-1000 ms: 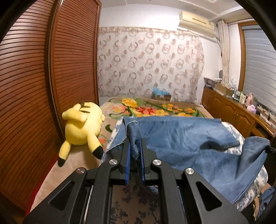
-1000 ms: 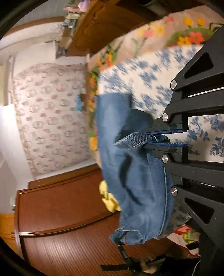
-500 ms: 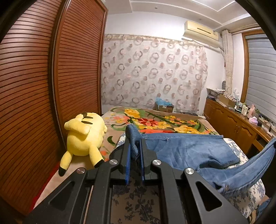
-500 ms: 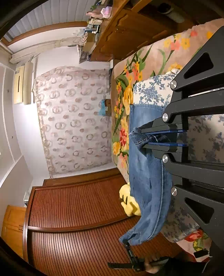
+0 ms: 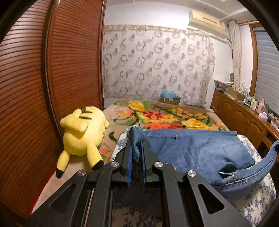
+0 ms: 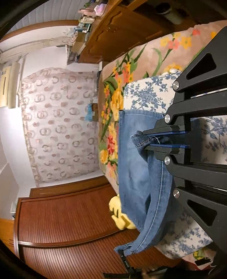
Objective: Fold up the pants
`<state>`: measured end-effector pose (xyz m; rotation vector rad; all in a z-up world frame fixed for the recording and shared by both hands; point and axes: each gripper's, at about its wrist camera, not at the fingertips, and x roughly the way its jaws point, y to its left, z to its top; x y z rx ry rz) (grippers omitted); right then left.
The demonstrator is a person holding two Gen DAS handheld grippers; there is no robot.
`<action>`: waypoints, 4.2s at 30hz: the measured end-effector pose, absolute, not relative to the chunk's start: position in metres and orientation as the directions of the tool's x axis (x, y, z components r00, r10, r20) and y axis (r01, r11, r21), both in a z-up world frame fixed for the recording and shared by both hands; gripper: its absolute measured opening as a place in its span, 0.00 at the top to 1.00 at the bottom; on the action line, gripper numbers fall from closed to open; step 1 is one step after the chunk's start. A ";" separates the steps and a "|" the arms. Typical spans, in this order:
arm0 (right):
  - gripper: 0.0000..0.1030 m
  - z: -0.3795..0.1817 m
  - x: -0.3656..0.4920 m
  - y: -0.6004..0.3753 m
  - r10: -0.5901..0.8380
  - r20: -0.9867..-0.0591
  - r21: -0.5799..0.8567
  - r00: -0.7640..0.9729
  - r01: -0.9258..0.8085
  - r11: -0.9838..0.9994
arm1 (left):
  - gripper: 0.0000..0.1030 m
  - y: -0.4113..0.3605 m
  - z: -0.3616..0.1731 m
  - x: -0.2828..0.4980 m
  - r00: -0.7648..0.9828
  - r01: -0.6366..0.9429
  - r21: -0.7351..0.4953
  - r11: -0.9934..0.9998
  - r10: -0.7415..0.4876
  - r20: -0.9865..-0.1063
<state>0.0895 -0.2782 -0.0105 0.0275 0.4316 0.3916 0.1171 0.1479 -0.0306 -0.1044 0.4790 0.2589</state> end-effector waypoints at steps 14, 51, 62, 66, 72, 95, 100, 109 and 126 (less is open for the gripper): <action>0.92 0.018 0.137 -0.274 0.402 -0.421 0.133 0.813 -0.383 0.914 | 0.91 0.156 -0.030 0.175 0.842 -0.294 -0.022 0.955 0.248 -0.478; 0.92 0.020 0.293 -0.220 0.293 -0.557 0.046 0.777 -0.323 0.945 | 0.79 0.186 -0.060 0.329 0.774 -0.311 0.005 0.950 0.256 -0.579; 0.65 0.036 0.300 -0.217 0.265 -0.575 0.049 0.774 -0.291 0.955 | 0.31 0.157 -0.053 0.317 0.791 -0.193 0.009 0.981 0.161 -0.590; 0.61 0.030 0.296 -0.217 0.284 -0.585 0.055 0.759 -0.313 0.948 | 0.23 0.138 -0.053 0.311 0.791 -0.125 -0.004 0.992 0.097 -0.604; 0.56 0.032 0.302 -0.218 0.312 -0.598 0.069 0.738 -0.340 0.938 | 0.23 0.109 -0.057 0.297 0.784 -0.045 -0.026 0.999 0.020 -0.620; 0.55 0.022 0.337 -0.173 0.329 -0.689 -0.097 0.646 -0.532 0.841 | 0.23 0.071 -0.106 0.303 0.708 0.091 -0.027 0.995 -0.084 -0.701; 0.55 0.022 0.341 -0.162 0.314 -0.711 -0.163 0.629 -0.583 0.796 | 0.23 0.069 -0.114 0.307 0.688 0.094 -0.017 0.995 -0.077 -0.721; 0.96 0.036 0.346 -0.147 0.313 -0.663 -0.224 0.680 -0.578 0.784 | 0.23 0.075 -0.113 0.302 0.705 0.085 -0.033 0.996 -0.084 -0.704; 0.70 0.033 0.397 -0.130 0.302 -0.690 -0.098 0.658 -0.498 0.862 | 0.23 0.088 -0.105 0.294 0.734 0.057 -0.048 0.997 -0.075 -0.675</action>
